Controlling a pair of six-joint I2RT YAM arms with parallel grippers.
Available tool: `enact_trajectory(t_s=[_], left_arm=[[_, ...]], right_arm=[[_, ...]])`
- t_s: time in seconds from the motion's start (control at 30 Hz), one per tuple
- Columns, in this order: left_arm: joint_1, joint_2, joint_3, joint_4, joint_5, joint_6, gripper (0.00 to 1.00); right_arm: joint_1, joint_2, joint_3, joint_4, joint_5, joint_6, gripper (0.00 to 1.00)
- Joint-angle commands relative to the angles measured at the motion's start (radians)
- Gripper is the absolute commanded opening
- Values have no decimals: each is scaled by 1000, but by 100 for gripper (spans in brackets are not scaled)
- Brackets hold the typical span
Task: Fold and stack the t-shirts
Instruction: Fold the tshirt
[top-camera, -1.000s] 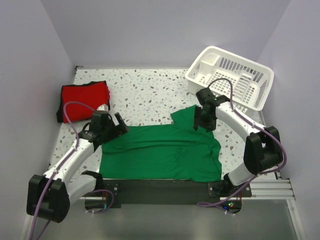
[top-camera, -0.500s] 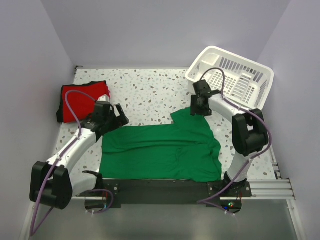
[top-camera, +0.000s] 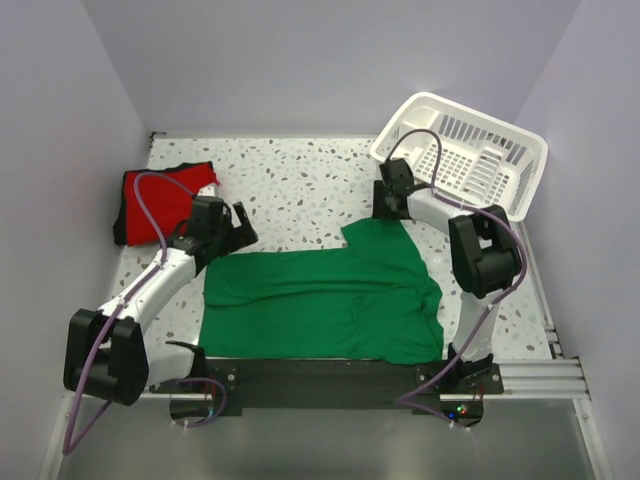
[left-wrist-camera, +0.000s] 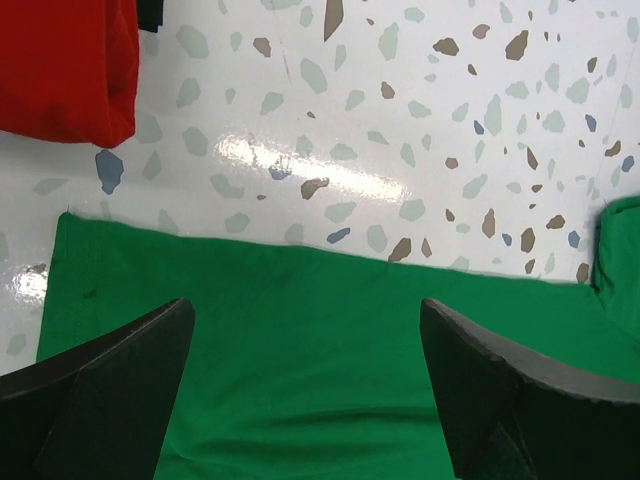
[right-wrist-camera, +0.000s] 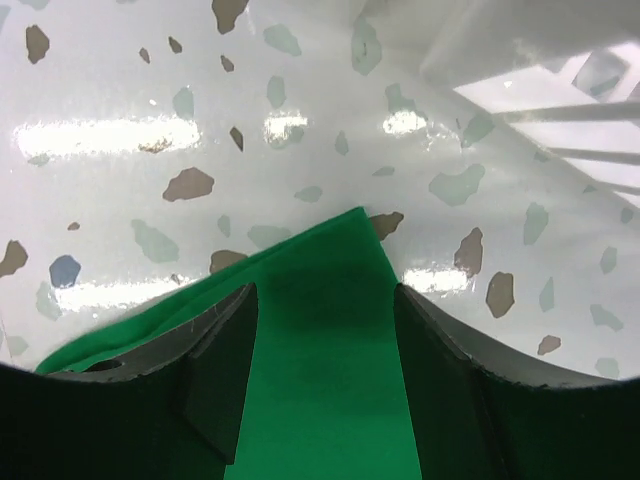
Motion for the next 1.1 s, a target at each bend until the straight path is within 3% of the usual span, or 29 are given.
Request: enact_trajectory(t_s=[0.0, 0.37, 0.6, 1.07], left_arm=[[-1, 9, 36, 44, -21, 28, 100], [-1, 6, 22, 45, -27, 20, 100], [-1, -14, 7, 28, -45, 14, 100], [-1, -76, -24, 9, -54, 15, 100]], right_arm=[[-3, 29, 36, 89, 64, -22, 60], [-3, 101, 90, 39, 65, -5, 59], [-3, 124, 102, -64, 61, 30, 47], [-5, 163, 101, -157, 118, 91, 45]])
